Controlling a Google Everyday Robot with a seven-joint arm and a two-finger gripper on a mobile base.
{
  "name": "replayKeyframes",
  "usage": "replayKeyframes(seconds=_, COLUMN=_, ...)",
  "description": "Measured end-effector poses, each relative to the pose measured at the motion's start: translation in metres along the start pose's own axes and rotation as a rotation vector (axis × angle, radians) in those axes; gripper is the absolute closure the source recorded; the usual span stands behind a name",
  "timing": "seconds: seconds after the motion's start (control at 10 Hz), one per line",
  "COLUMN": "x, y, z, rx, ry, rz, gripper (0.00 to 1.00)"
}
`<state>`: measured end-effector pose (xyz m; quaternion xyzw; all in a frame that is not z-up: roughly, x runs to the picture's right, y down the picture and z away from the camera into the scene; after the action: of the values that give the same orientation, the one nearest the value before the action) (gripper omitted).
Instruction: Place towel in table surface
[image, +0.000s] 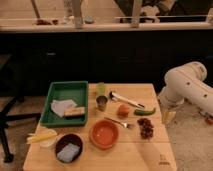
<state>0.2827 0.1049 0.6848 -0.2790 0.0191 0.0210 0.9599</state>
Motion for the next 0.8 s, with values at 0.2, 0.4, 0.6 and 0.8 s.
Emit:
replayKeyframes(seconds=0.2, x=-0.008, y=0.003, z=-0.005, rx=0.019, ry=-0.008, rz=0.012, gripper=0.20)
replayKeyframes(seconds=0.4, x=-0.033, y=0.006, z=-0.012, rx=0.040, ry=-0.032, rz=0.023, gripper=0.20)
replayKeyframes(seconds=0.6, x=-0.072, y=0.009, z=-0.022, rx=0.063, ry=-0.079, rz=0.013, gripper=0.20)
replayKeyframes(seconds=0.8, x=-0.100, y=0.012, z=-0.029, rx=0.076, ry=-0.111, rz=-0.010, gripper=0.20)
